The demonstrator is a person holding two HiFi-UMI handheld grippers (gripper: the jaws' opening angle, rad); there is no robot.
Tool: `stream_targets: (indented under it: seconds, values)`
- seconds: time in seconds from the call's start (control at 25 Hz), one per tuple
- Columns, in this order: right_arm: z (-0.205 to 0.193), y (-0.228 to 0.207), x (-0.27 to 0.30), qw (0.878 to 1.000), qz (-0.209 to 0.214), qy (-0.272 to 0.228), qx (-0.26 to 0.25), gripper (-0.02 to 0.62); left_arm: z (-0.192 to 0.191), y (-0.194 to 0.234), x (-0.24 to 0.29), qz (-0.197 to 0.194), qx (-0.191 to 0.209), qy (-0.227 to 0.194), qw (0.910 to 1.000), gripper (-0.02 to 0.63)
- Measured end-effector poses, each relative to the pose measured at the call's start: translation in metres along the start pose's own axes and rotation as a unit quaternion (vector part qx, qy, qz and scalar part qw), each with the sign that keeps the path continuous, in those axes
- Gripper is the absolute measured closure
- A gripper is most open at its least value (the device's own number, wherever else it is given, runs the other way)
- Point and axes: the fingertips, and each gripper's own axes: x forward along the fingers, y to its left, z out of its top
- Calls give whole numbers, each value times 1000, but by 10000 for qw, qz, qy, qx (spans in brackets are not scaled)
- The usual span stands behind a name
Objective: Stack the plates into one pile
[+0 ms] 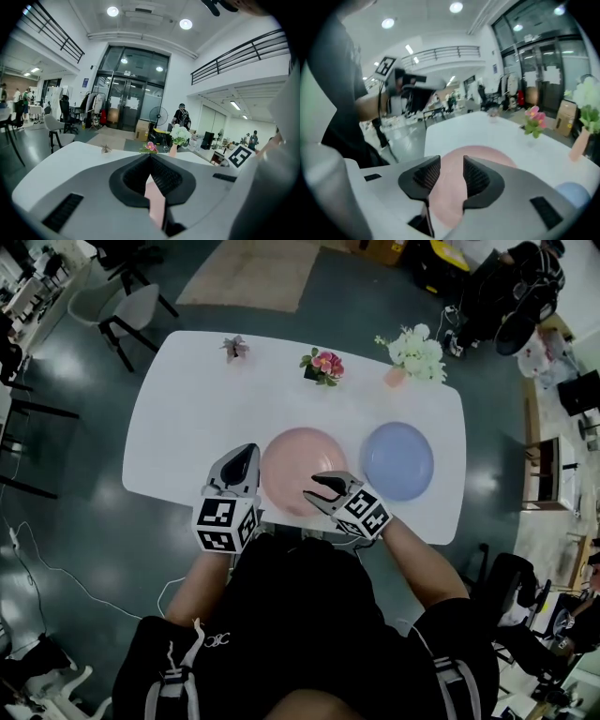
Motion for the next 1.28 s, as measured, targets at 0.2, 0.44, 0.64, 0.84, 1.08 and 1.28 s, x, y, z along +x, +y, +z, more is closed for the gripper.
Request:
stream_targets:
  seconds: [0.2,0.44,0.64,0.84,1.08,1.28]
  values:
    - [97,-53,-48,9666,-1671,-1880,489,500,21,0,9,-52,58,-152,9999,594]
    - [152,-88,-118,8891,-3307,-3087,703,580,51,-13,19,-203,189,-391,9989,594]
    - [173,-88,-155,8521,-3925,-3395,686,580,75,-28,23,-395,334,-614,9968,594]
    - [181,-88,-161,8459,-4053,-3404,662,580,88,-33,24,-549,393,-724,9951,594]
    - [195,-76,-158,8425,-4113,-3415,656,580,93,-28,18,-844,336,-690,9935,594]
    - [196,-66,-154,8307,-4397,-3322,792,580,95,-21,11,-1242,266,-706,9894,594]
